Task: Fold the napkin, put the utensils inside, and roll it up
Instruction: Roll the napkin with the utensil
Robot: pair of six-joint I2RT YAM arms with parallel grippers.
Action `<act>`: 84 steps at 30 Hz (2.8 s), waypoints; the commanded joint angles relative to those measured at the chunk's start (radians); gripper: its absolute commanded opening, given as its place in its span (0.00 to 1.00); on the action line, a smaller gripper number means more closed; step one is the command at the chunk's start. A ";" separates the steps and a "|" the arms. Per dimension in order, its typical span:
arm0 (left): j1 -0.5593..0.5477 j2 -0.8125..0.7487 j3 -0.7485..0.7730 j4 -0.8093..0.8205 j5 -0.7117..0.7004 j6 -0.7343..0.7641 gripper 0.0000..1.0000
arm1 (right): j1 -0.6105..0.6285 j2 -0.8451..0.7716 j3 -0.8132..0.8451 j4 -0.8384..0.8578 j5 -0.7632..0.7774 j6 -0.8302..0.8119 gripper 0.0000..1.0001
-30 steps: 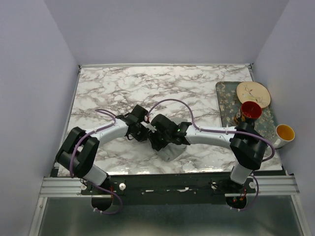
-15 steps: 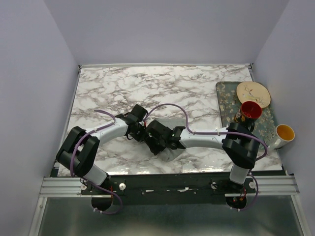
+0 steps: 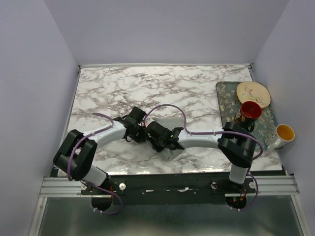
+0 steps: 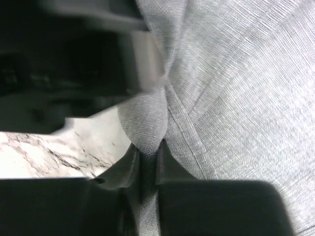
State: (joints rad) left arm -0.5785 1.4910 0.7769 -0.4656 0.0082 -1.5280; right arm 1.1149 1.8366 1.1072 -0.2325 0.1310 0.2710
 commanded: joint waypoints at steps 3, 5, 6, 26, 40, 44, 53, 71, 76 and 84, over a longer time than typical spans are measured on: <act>-0.023 -0.101 -0.038 0.041 -0.043 0.107 0.43 | -0.021 -0.043 -0.171 0.284 -0.177 0.019 0.01; -0.018 -0.133 -0.031 0.041 -0.074 0.150 0.58 | -0.041 -0.051 -0.202 0.324 -0.229 0.025 0.01; -0.009 -0.159 -0.031 0.042 -0.079 0.164 0.61 | -0.065 -0.056 -0.219 0.366 -0.290 0.031 0.01; 0.023 -0.238 -0.014 -0.076 -0.008 0.235 0.62 | -0.303 0.141 -0.176 0.356 -0.950 0.119 0.01; -0.012 -0.313 -0.139 -0.079 0.044 0.192 0.64 | -0.365 0.291 -0.015 0.139 -1.051 0.063 0.09; -0.017 -0.293 -0.172 -0.013 0.058 0.167 0.65 | -0.366 0.319 0.042 0.072 -1.051 0.036 0.09; -0.017 -0.187 -0.251 0.117 0.018 0.151 0.59 | -0.375 0.308 0.120 -0.050 -1.015 -0.053 0.22; 0.009 -0.136 -0.219 0.151 0.047 0.146 0.04 | -0.139 -0.185 0.008 -0.137 -0.180 -0.187 0.67; 0.019 -0.133 -0.174 0.111 0.068 0.160 0.04 | -0.067 -0.136 0.031 -0.056 -0.160 -0.220 0.45; 0.023 -0.132 -0.163 0.104 0.081 0.163 0.04 | -0.056 -0.060 0.011 -0.018 -0.145 -0.263 0.45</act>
State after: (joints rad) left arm -0.5560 1.3495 0.6003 -0.3149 0.0891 -1.3804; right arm 1.0451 1.7462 1.1419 -0.2985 -0.0662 0.0471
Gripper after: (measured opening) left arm 0.237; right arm 0.435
